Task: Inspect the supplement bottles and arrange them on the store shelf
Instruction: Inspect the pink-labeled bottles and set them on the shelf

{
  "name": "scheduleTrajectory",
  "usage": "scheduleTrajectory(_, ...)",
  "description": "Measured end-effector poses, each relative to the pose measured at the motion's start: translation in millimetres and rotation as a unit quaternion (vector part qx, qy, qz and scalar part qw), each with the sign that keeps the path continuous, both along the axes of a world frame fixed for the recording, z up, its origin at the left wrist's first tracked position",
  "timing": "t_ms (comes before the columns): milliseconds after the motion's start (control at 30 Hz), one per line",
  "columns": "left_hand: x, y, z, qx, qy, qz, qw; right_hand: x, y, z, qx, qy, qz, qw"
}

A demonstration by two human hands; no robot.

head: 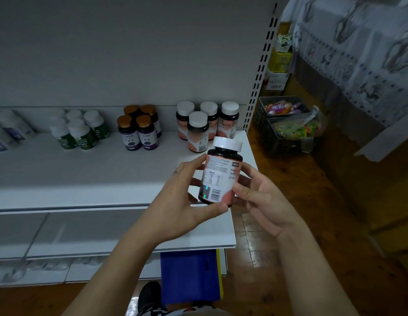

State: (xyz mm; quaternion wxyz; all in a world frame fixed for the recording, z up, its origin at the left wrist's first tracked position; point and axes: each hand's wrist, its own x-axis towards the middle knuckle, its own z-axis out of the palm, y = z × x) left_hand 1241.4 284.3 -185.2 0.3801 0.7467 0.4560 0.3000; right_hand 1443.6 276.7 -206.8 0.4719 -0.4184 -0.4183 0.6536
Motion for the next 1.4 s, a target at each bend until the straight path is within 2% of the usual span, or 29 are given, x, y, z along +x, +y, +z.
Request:
scheduleTrajectory(367, 1, -5, -1, -0.034, -0.018, 0.039, 0.998, -13, 0, -1, 0.008, -0.053, -0.028, 0.998)
scheduleTrajectory(500, -4, -10, -2, -0.097, -0.106, 0.015, 0.989, -9, 0, 0, 0.015, -0.057, -0.040, 0.997)
scheduleTrajectory(667, -7, -16, -6, -0.100, -0.127, -0.014, 0.987, -11, -1, 4, -0.012, -0.015, 0.013, 1.000)
scheduleTrajectory(767, -7, -18, -7, -0.060, -0.064, -0.008, 0.996, -18, -3, 5, -0.011, 0.008, 0.050, 0.999)
scheduleTrajectory(867, -5, -15, -10, -0.008, 0.014, 0.046, 0.999, -23, -2, 4, -0.008, -0.016, 0.028, 0.999)
scheduleTrajectory(1000, -1, -18, -11, -0.057, -0.054, 0.081, 0.994, -22, -2, 1, -0.004, -0.067, -0.001, 0.998)
scheduleTrajectory(1100, -1, -22, -15, -0.080, -0.120, 0.083, 0.986, -16, -4, -1, -0.017, -0.052, -0.015, 0.998)
scheduleTrajectory(1200, 3, -27, -15, -0.088, -0.141, 0.059, 0.984, -11, -6, -3, -0.030, -0.043, -0.003, 0.999)
scheduleTrajectory(1267, 6, -30, -13, -0.100, -0.137, 0.052, 0.984, -12, -9, -4, -0.032, -0.042, 0.026, 0.998)
scheduleTrajectory(1400, 5, -24, -17, -0.082, -0.035, 0.056, 0.994, -19, -13, -4, -0.032, -0.016, 0.065, 0.997)
